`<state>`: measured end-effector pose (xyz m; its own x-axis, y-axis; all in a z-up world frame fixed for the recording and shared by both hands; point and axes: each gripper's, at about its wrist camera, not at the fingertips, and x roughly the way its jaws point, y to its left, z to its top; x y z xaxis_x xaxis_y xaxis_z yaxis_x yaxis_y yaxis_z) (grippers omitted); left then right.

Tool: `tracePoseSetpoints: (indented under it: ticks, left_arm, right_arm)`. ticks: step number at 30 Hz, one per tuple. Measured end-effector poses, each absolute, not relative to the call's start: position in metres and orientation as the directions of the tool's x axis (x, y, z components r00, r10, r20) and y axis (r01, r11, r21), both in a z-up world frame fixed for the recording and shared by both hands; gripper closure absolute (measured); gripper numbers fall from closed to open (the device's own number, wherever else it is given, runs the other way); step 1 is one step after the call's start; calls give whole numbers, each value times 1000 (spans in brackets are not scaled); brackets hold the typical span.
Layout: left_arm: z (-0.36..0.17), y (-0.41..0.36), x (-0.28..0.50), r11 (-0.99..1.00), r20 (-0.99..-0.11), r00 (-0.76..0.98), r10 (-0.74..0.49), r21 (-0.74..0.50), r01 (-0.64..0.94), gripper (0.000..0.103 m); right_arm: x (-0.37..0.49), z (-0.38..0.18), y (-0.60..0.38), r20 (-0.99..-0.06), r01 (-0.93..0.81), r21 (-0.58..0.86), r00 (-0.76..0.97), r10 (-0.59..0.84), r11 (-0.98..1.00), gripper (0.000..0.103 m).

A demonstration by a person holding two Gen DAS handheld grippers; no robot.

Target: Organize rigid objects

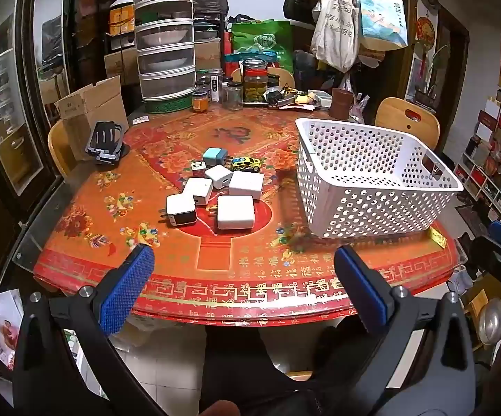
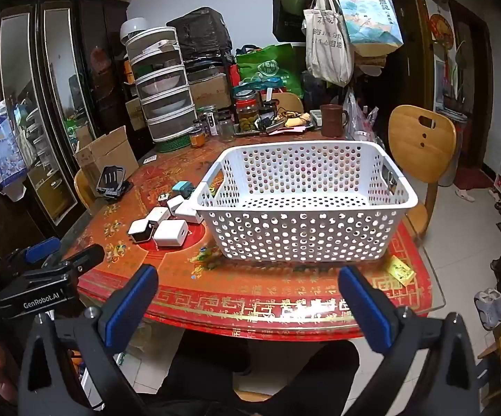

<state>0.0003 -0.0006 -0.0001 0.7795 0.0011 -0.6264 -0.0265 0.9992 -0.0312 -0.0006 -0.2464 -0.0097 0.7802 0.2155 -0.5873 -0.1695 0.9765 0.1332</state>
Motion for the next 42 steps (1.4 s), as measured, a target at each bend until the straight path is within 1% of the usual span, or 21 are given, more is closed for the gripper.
tracePoseSetpoints:
  ticks: [4, 8, 14, 42]
  left_arm:
    - [0, -3, 0, 1000, -617, 787, 18, -7, -29, 1]
    - [-8, -8, 2, 999, -620, 784, 17, -15, -34, 1]
    - [-4, 1, 4, 999, -626, 780, 7, -31, -34, 1]
    - [-7, 3, 6, 999, -631, 776, 13, -26, -37, 1]
  right_arm:
    - [0, -10, -247, -584, -171, 132, 783, 216, 976, 0]
    - [0, -11, -246, -583, -170, 130, 784, 214, 977, 0]
    - [0, -12, -246, -583, -170, 131, 784, 214, 977, 0]
    - [-1, -16, -245, -586, -170, 127, 782, 212, 977, 0]
